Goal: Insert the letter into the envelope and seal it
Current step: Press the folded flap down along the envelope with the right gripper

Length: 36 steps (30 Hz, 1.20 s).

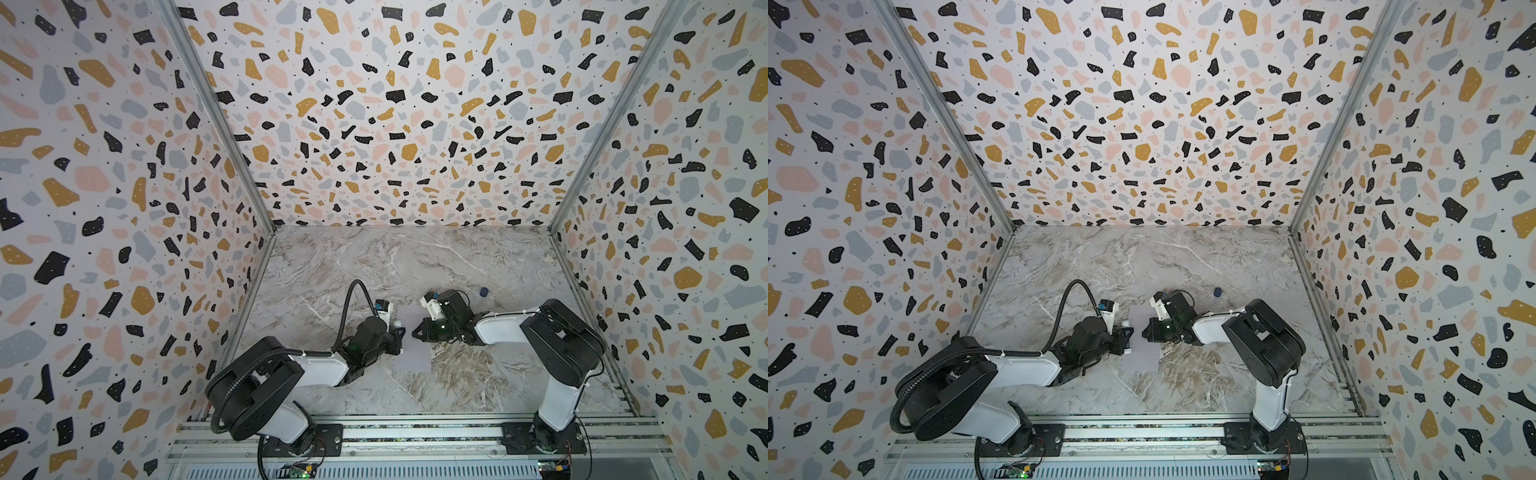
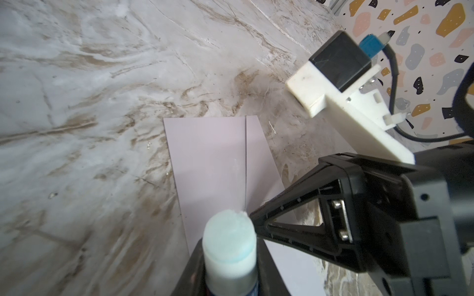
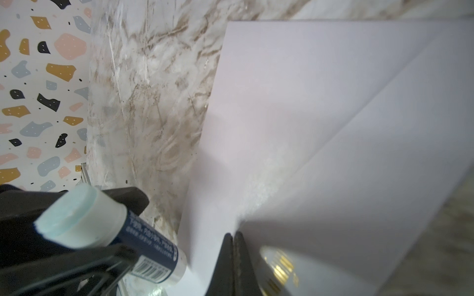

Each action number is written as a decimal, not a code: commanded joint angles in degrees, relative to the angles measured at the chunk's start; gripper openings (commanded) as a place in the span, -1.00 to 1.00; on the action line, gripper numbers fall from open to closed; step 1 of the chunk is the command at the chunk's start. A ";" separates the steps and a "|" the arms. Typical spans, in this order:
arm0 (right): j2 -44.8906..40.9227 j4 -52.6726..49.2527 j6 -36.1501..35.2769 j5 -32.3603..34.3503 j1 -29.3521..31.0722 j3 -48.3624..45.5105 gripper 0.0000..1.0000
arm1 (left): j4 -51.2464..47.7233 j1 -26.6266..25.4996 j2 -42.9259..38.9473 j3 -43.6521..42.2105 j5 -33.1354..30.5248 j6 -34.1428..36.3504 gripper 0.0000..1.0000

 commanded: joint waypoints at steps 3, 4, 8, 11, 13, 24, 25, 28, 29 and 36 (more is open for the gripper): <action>1.75 -3.16 -0.42 0.20 0.77 0.88 -1.00 | -0.35 0.20 0.83 0.32 -0.33 0.32 -1.00; 1.75 -3.31 -0.46 0.22 0.77 0.88 -1.00 | -0.32 0.23 0.77 0.33 -0.34 0.35 -1.00; 1.45 -4.53 -1.26 0.47 0.78 0.97 -1.00 | -0.56 0.20 0.77 0.49 -0.41 0.42 -1.00; 0.90 -5.70 -1.93 0.82 0.79 0.88 -1.00 | -0.78 0.18 0.79 0.59 -0.55 0.38 -1.00; 0.41 -6.28 -2.29 0.76 0.77 0.64 -1.00 | -0.75 0.22 0.69 0.59 -0.60 0.33 -1.00; -2.64 -8.05 -3.45 0.13 1.39 -2.95 -1.00 | -1.06 0.23 0.68 0.76 -1.08 0.29 -1.00; -2.88 -8.02 -3.45 0.06 1.54 -3.39 -1.00 | -1.02 0.16 0.75 0.77 -1.06 0.19 -1.00; -3.54 -8.01 -3.45 -0.01 1.81 -4.63 -1.00 | -1.06 0.17 0.76 0.84 -1.11 0.23 -1.00; -3.65 -8.02 -3.42 -0.14 1.89 -4.95 -1.00 | -0.97 0.20 0.76 0.84 -1.16 0.22 -1.00; -4.22 -7.53 -3.60 -1.29 2.11 -5.86 -1.00 | -0.88 0.16 0.69 0.85 -0.99 0.05 -1.00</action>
